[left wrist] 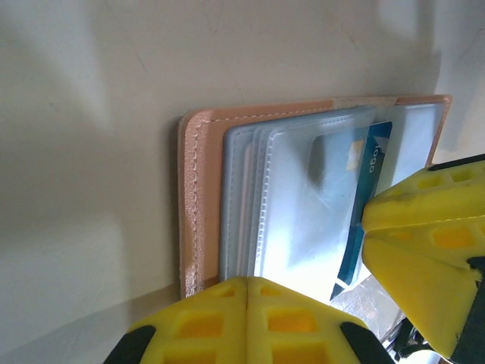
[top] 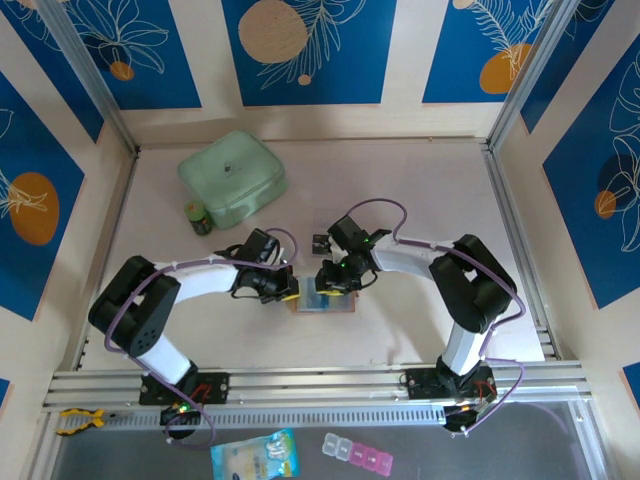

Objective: Take the credit cards out of the card holder

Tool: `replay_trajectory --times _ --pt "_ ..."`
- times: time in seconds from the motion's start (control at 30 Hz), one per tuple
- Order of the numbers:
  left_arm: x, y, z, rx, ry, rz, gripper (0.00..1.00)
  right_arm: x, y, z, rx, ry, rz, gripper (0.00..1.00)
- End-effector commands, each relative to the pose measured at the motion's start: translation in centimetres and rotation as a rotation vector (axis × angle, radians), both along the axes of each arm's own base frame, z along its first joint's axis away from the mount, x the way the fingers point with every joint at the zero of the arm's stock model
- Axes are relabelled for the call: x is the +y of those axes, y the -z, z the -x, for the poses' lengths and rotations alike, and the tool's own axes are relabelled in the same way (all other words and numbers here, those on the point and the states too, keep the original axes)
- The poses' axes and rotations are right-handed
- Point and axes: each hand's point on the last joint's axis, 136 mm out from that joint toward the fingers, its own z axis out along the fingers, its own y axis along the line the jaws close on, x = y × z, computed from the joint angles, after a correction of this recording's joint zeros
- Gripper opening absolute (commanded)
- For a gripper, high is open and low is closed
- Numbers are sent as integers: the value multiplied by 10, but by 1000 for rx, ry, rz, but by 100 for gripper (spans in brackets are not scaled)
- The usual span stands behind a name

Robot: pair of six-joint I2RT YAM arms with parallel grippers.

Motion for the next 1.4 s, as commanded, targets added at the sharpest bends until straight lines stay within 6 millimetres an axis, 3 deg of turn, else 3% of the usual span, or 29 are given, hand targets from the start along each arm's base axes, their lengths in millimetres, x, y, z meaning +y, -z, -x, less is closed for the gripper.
replay_trajectory --times 0.0,0.37,0.73,1.37 --pt "-1 -16 -7 -34 5 16 3 -2 -12 1 -20 -4 -23 29" --pt "-17 -29 -7 -54 47 23 3 -8 -12 0 -11 28 -43 29" --pt "-29 -10 1 -8 77 14 1 -13 -6 2 9 45 -53 29" --pt "-20 8 8 41 73 -44 0 -13 8 2 44 48 -72 29"
